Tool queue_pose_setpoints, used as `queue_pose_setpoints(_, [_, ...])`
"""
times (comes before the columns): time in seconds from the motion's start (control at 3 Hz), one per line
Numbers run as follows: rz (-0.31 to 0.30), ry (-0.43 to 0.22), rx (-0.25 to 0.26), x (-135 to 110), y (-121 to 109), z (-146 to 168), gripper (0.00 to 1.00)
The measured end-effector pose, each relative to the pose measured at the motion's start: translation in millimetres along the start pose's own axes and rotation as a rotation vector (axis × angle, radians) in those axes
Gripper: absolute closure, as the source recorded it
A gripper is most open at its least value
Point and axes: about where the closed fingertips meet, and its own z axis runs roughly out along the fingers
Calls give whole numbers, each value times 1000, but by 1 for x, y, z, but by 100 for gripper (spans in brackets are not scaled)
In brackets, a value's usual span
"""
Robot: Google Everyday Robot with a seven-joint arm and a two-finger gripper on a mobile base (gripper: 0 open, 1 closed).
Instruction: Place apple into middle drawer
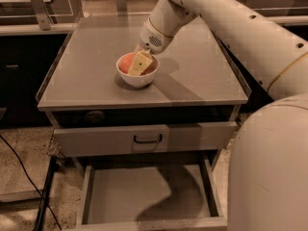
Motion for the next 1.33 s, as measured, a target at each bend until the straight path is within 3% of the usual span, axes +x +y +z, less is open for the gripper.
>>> queue_pose_setpoints(0.33, [-2, 13, -9, 3, 3, 7, 43])
queue_pose_setpoints(1.0, [-11, -8, 31, -5, -11, -13, 93])
queue_pose_setpoints(1.33, [-21, -27, 60, -14, -23, -40, 100])
